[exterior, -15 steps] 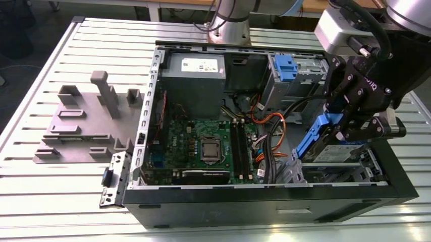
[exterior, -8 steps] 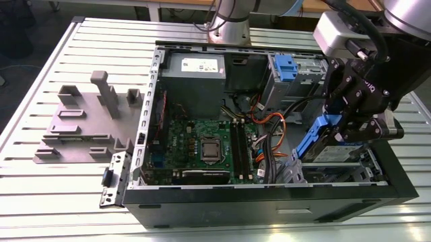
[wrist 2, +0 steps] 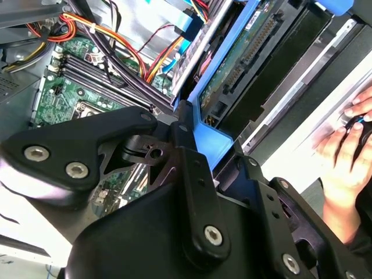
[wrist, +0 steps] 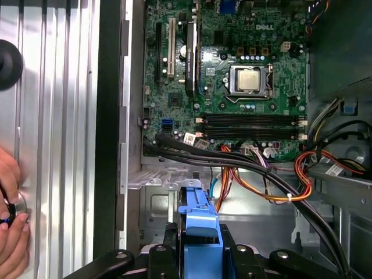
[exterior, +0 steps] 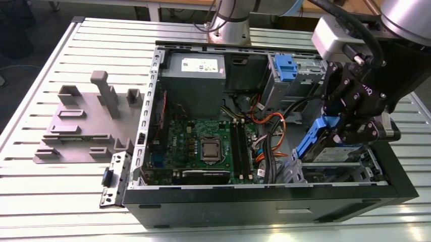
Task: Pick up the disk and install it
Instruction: 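Insert the disk into the insertion slot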
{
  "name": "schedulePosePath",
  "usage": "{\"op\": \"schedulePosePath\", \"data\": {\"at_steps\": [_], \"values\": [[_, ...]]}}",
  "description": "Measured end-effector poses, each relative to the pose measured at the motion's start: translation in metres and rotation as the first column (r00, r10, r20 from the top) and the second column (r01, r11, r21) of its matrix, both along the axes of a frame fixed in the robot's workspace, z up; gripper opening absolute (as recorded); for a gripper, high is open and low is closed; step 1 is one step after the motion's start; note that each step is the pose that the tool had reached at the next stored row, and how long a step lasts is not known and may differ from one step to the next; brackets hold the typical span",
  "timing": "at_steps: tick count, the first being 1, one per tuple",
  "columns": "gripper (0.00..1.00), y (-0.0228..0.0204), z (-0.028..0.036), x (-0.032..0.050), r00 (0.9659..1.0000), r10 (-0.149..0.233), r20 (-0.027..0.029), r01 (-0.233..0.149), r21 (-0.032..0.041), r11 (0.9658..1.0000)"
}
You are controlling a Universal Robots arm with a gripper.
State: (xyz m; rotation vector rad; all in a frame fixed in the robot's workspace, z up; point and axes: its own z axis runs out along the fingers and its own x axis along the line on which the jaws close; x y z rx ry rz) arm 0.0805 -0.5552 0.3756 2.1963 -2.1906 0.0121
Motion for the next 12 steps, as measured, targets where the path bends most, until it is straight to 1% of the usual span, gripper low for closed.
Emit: {"op": "schedulePosePath", "data": {"at_steps": [4,12], "values": [[0.36,0.0000,-0.0020,0.0000,1.0000,0.000,0.0000,0.000,-0.0001,1.0000],[0.36,0.0000,-0.0027,0.0000,1.0000,0.000,0.0000,0.000,0.0000,1.0000]]}}
